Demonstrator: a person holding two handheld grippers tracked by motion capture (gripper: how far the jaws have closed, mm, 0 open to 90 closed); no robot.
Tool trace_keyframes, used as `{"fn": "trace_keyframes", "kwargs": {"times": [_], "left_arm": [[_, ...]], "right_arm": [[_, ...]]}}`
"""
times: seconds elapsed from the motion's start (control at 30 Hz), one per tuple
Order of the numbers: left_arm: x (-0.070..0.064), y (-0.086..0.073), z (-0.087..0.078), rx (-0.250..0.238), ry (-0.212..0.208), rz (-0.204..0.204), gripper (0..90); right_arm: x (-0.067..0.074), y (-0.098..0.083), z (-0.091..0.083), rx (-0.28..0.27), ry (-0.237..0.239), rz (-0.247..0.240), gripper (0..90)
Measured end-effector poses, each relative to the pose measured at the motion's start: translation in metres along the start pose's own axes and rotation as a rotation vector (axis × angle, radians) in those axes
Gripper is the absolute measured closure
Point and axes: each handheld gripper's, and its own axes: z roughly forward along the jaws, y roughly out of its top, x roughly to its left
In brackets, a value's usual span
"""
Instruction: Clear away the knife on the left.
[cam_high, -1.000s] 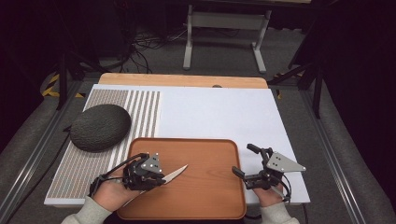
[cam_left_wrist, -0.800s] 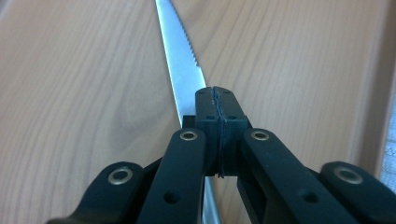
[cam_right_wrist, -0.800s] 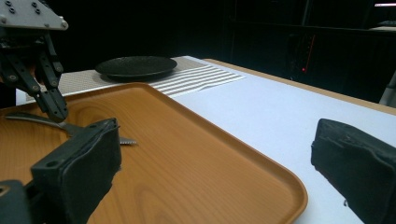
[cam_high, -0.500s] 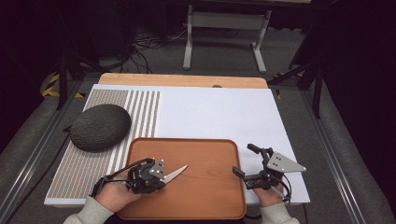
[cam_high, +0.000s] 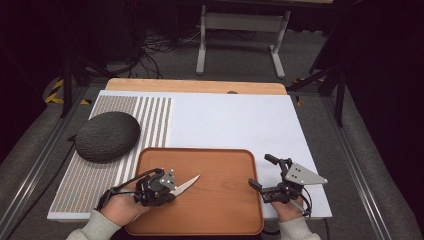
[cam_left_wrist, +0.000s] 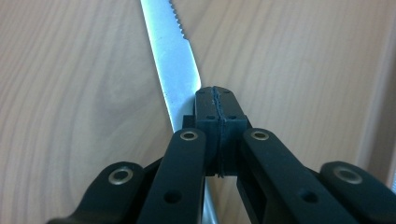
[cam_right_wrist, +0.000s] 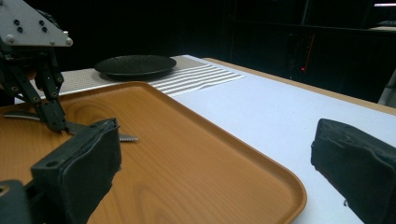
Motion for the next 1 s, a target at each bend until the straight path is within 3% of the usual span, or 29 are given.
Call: {"fn": "trace_keyframes", "kwargs": {"times": [0.3, 0.67, 1.0], "left_arm": [[0.005, -0.005, -0.002, -0.016, 0.039, -0.051, 89.8], [0.024, -0.02, -0.008, -0.034, 0.062, -0.16, 89.8], [0.032, -0.029, -0.012, -0.043, 0.072, -0.209, 89.8]], "right_arm": [[0.0, 0.0, 0.0, 0.0, 0.0, 0.004, 2.2], [-0.001, -0.001, 0.001, 0.003, 0.002, 0.003, 2.2], [-0.001, -0.001, 0.001, 0.004, 0.001, 0.003, 2.2]]}}
